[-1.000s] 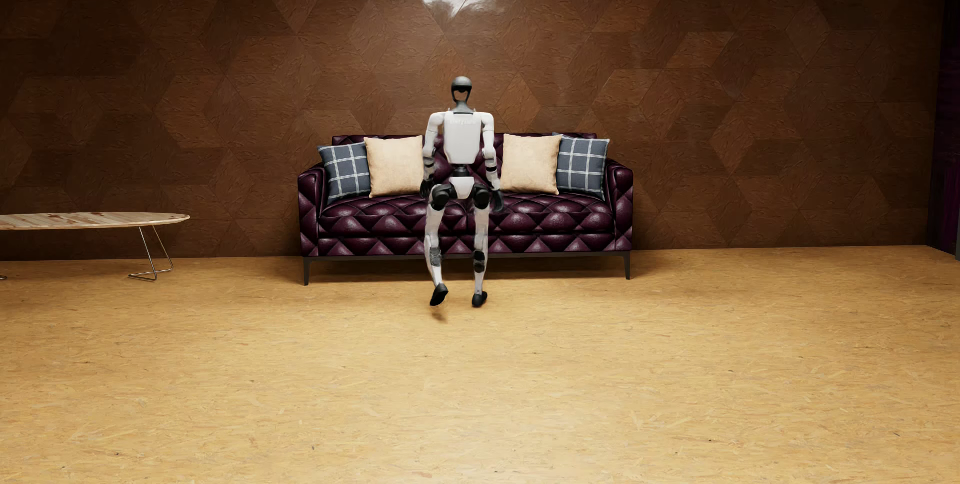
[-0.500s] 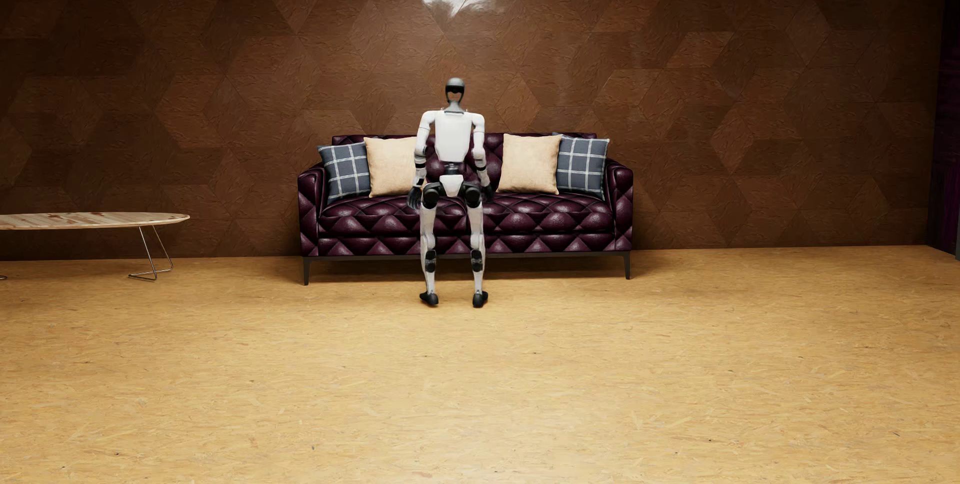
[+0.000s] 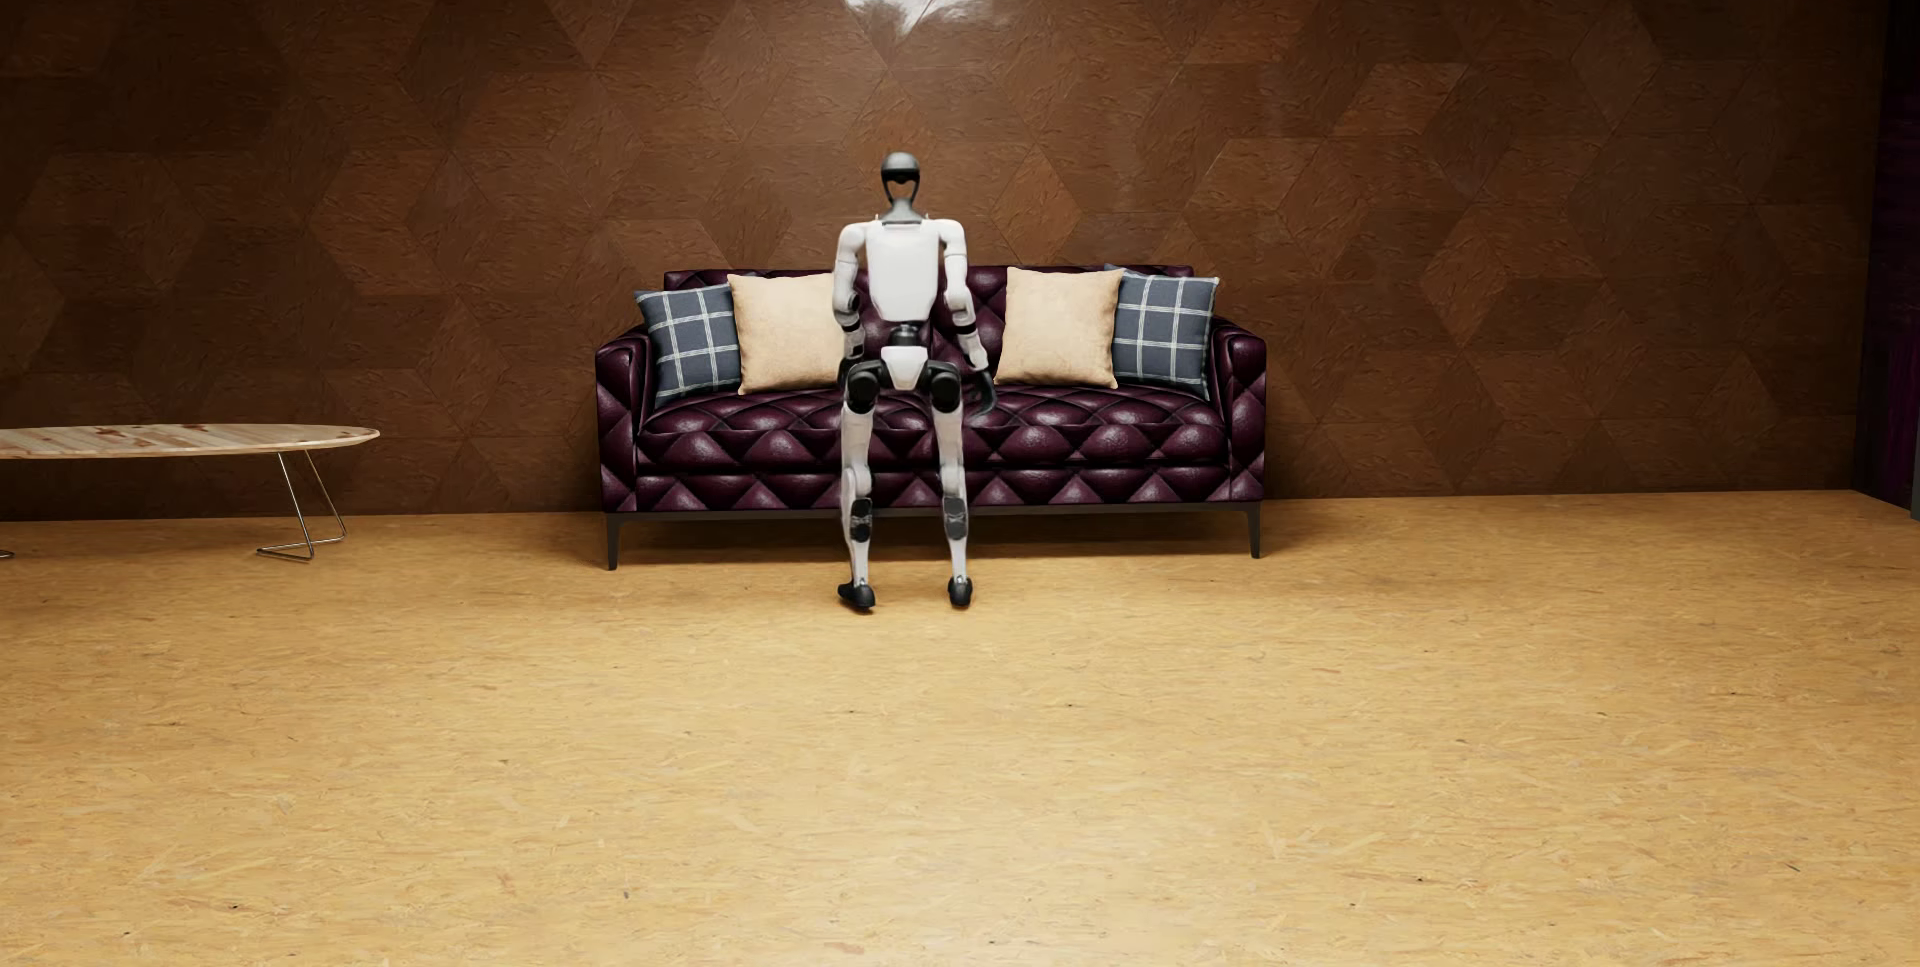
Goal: Move towards the sofa
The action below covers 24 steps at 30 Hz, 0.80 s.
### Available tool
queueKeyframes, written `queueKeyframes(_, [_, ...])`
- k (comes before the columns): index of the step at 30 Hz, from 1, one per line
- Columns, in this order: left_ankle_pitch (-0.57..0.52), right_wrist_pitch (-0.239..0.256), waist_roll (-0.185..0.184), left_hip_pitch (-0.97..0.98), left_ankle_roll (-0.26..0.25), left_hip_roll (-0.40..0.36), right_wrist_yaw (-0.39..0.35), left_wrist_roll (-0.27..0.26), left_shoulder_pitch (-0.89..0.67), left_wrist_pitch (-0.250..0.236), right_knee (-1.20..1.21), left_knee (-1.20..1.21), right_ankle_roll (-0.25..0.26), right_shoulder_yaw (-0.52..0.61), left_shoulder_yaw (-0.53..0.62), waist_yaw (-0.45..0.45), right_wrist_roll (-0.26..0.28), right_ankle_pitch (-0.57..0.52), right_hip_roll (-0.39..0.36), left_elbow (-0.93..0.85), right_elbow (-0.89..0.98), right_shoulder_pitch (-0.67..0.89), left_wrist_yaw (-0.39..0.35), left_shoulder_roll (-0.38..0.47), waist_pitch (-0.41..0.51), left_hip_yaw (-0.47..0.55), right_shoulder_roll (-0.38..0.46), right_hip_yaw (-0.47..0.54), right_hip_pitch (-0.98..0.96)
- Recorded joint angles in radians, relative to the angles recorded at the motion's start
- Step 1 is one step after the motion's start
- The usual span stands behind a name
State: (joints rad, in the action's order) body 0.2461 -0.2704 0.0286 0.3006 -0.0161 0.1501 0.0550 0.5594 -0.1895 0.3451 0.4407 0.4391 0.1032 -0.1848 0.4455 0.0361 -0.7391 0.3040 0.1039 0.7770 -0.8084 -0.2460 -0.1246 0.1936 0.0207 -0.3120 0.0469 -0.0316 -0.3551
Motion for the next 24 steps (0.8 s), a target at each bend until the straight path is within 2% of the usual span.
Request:
queueKeyframes(2, [0.004, 0.027, -0.004, -0.016, -0.013, 0.032, -0.036, -0.018, 0.04, 0.014, -0.04, 0.003, -0.007, -0.015, 0.001, -0.004, 0.007, -0.009, -0.031, 0.05, 0.062, 0.023, 0.013, -0.016, -0.005, -0.004, 0.014, -0.003, 0.034])
queueKeyframes(5, [0.002, 0.069, -0.014, -0.049, -0.031, 0.062, -0.151, 0.017, 0.098, 0.034, -0.095, -0.012, -0.021, -0.065, 0.11, -0.005, 0.077, -0.021, -0.065, 0.142, 0.154, 0.054, 0.104, -0.025, -0.014, -0.002, -0.005, -0.01, 0.089])
queueKeyframes(7, [-0.003, 0.091, -0.019, -0.067, -0.04, 0.071, -0.161, 0.03, 0.142, 0.029, -0.117, -0.031, -0.029, -0.064, 0.174, -0.005, 0.109, -0.023, -0.076, 0.189, 0.197, 0.057, 0.153, -0.038, -0.021, 0.002, -0.002, -0.018, 0.112])
queueKeyframes(8, [-0.005, 0.103, -0.022, -0.072, -0.045, 0.074, -0.153, -0.014, 0.18, 0.034, -0.119, -0.039, -0.034, -0.058, 0.138, -0.006, 0.111, -0.021, -0.08, 0.182, 0.205, 0.059, 0.113, -0.049, -0.024, 0.007, 0.003, -0.023, 0.116])
queueKeyframes(9, [-0.007, 0.104, -0.024, -0.075, -0.049, 0.075, -0.146, -0.086, 0.22, 0.033, -0.116, -0.046, -0.039, -0.052, 0.063, -0.007, 0.109, -0.016, -0.082, 0.16, 0.204, 0.065, 0.025, -0.066, -0.026, 0.013, 0.004, -0.029, 0.117])
queueKeyframes(10, [-0.009, 0.1, -0.026, -0.076, -0.053, 0.075, -0.141, -0.124, 0.253, 0.028, -0.11, -0.051, -0.043, -0.049, 0.027, -0.009, 0.109, -0.011, -0.083, 0.139, 0.197, 0.07, -0.029, -0.073, -0.028, 0.021, 0.0, -0.037, 0.117])
queueKeyframes(11, [-0.012, 0.096, -0.027, -0.074, -0.056, 0.074, -0.14, -0.136, 0.274, 0.024, -0.107, -0.055, -0.046, -0.047, 0.019, -0.012, 0.108, -0.007, -0.082, 0.12, 0.184, 0.072, -0.04, -0.069, -0.029, 0.032, -0.005, -0.047, 0.117])
queueKeyframes(13, [-0.016, 0.076, -0.031, -0.065, -0.062, 0.069, -0.131, -0.128, 0.279, 0.023, -0.108, -0.056, -0.053, -0.031, 0.041, -0.019, 0.095, -0.001, -0.078, 0.094, 0.14, 0.075, 0.001, -0.045, -0.03, 0.06, -0.019, -0.075, 0.124])
queueKeyframes(16, [-0.023, 0.036, -0.036, -0.047, -0.067, 0.056, -0.083, -0.06, 0.225, 0.041, -0.109, -0.053, -0.06, 0.007, 0.116, -0.025, 0.06, 0.01, -0.066, 0.099, 0.068, 0.081, 0.082, -0.009, -0.029, 0.108, -0.034, -0.121, 0.134])
queueKeyframes(18, [-0.026, 0.017, -0.039, -0.04, -0.069, 0.046, -0.056, -0.028, 0.19, 0.05, -0.1, -0.054, -0.063, 0.023, 0.138, -0.024, 0.043, 0.02, -0.057, 0.102, 0.034, 0.081, 0.111, -0.001, -0.028, 0.133, -0.039, -0.145, 0.136])
queueKeyframes(20, [-0.028, 0.008, -0.041, -0.037, -0.069, 0.037, -0.051, -0.022, 0.172, 0.051, -0.089, -0.058, -0.064, 0.023, 0.129, -0.022, 0.037, 0.027, -0.048, 0.089, 0.02, 0.08, 0.102, -0.003, -0.027, 0.15, -0.044, -0.161, 0.137])
queueKeyframes(24, [-0.028, 0.021, -0.045, -0.033, -0.07, 0.027, -0.062, -0.025, 0.162, 0.025, -0.087, -0.057, -0.066, 0.017, 0.126, -0.015, 0.034, 0.034, -0.039, 0.062, 0.021, 0.069, 0.075, -0.011, -0.026, 0.166, -0.036, -0.178, 0.141])
